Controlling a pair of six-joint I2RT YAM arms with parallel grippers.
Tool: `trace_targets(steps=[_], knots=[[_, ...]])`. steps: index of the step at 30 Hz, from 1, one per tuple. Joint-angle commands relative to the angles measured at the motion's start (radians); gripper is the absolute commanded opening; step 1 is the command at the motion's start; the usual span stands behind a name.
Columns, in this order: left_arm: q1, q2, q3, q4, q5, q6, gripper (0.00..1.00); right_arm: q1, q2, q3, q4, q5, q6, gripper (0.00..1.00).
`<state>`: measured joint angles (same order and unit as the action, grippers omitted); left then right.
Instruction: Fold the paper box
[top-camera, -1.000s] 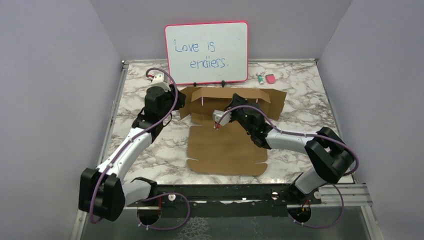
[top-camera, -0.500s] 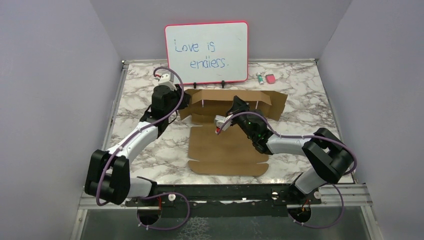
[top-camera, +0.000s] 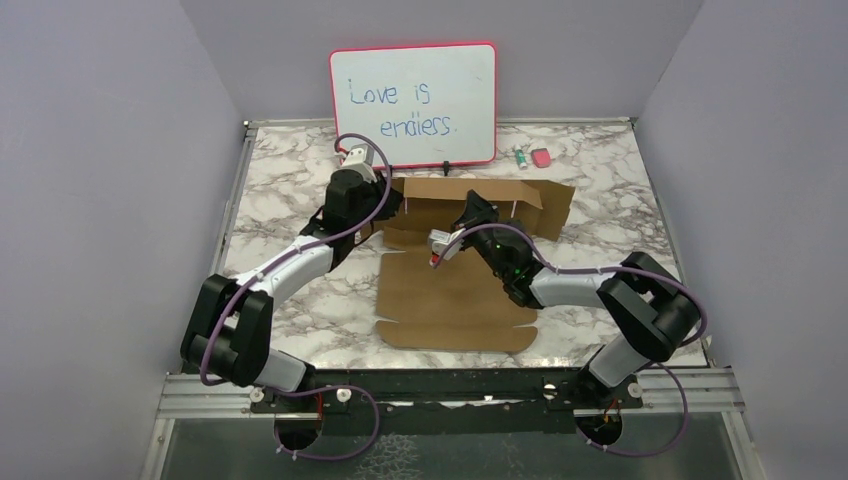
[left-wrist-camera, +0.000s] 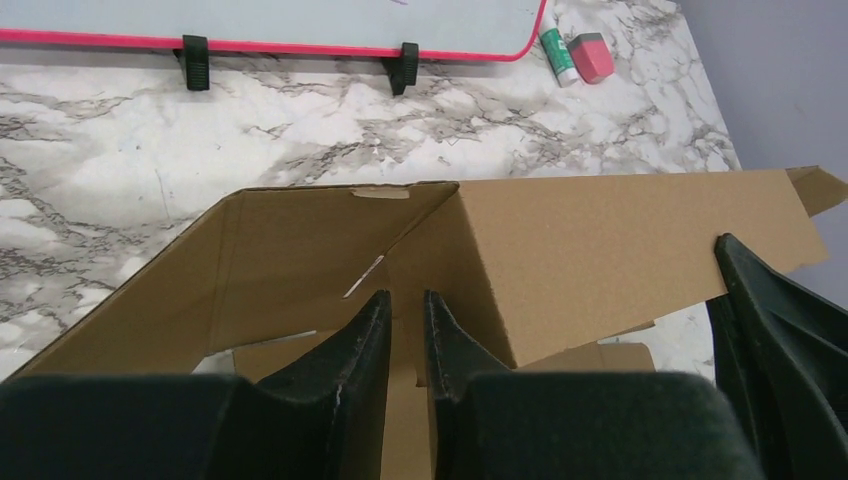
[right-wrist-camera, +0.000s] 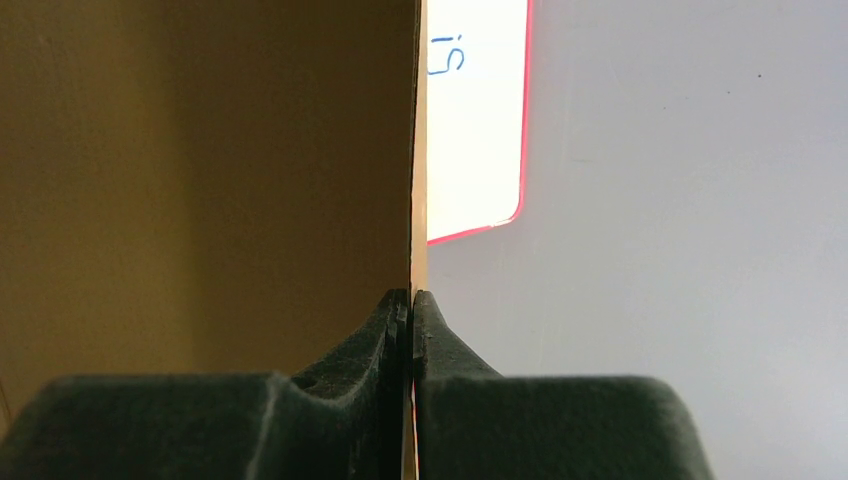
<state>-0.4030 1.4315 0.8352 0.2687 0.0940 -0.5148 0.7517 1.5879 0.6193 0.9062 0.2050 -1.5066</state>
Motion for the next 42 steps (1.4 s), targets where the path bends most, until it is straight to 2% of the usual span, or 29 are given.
trace_targets(steps=[1, 9, 17, 23, 34, 39, 42], knots=[[-0.03, 0.012, 0.02, 0.097, 0.02, -0.023, 0.19, 0.008, 0.048, -0.003, 0.024, 0.006, -0.009, 0.09], [-0.042, 0.007, -0.02, 0.141, 0.005, -0.034, 0.2, 0.024, 0.069, -0.004, 0.046, 0.001, -0.03, 0.09], [-0.042, -0.058, -0.141, 0.139, -0.086, -0.037, 0.33, 0.033, 0.094, -0.006, 0.073, 0.02, -0.071, 0.09], [-0.041, -0.093, -0.218, 0.114, -0.171, -0.046, 0.36, 0.035, 0.1, -0.013, 0.105, 0.027, -0.09, 0.09], [-0.042, 0.045, -0.206, 0.06, -0.208, -0.056, 0.48, 0.035, 0.089, -0.02, 0.103, 0.016, -0.085, 0.08], [-0.042, 0.129, -0.179, 0.041, -0.24, -0.053, 0.59, 0.035, 0.081, -0.021, 0.096, 0.009, -0.079, 0.08], [-0.042, 0.163, -0.166, 0.043, -0.236, -0.057, 0.61, 0.037, 0.08, -0.022, 0.089, 0.009, -0.075, 0.08]])
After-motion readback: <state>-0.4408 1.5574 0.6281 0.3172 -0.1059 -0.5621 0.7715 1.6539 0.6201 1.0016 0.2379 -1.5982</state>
